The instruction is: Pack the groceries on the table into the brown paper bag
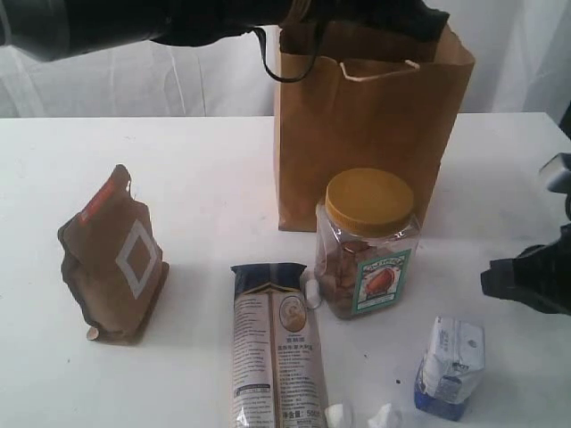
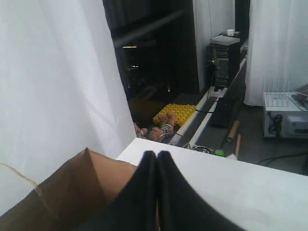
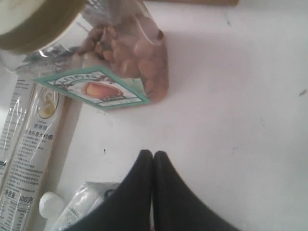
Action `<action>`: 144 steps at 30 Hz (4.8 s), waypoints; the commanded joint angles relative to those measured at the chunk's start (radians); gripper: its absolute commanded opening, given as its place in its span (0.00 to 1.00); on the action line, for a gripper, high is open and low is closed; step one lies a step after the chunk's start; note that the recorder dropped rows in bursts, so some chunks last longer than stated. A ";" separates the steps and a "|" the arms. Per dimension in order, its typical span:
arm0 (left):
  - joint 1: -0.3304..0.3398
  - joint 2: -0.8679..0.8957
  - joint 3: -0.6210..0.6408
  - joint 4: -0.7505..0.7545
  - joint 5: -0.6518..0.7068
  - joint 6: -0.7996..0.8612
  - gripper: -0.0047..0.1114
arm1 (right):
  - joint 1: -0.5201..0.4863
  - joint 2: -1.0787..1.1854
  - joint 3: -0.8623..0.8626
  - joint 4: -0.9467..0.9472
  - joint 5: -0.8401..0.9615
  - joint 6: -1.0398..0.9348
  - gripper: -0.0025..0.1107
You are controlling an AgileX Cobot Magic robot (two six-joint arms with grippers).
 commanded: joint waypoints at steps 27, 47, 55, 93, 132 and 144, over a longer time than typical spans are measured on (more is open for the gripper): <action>-0.002 -0.675 0.839 -0.028 0.893 0.083 0.04 | 0.234 -0.248 -0.002 0.149 -0.073 -0.379 0.02; -0.002 -1.325 1.289 -0.714 1.114 0.660 0.04 | 0.302 -0.034 -0.002 0.424 -0.102 -0.408 0.95; -0.002 -1.325 1.289 -0.708 1.110 0.660 0.04 | 0.337 0.125 -0.002 0.543 -0.202 -0.736 0.95; -0.002 -1.325 1.289 -0.729 1.202 0.660 0.04 | 0.480 0.060 -0.063 0.769 -0.679 -0.789 0.95; -0.002 -1.325 1.289 -0.813 1.187 0.668 0.04 | 0.480 -0.262 0.089 -0.329 0.125 -0.265 0.95; -0.002 -1.325 1.289 -0.874 1.187 0.668 0.04 | 0.480 -0.262 0.010 -0.325 -0.264 0.176 0.95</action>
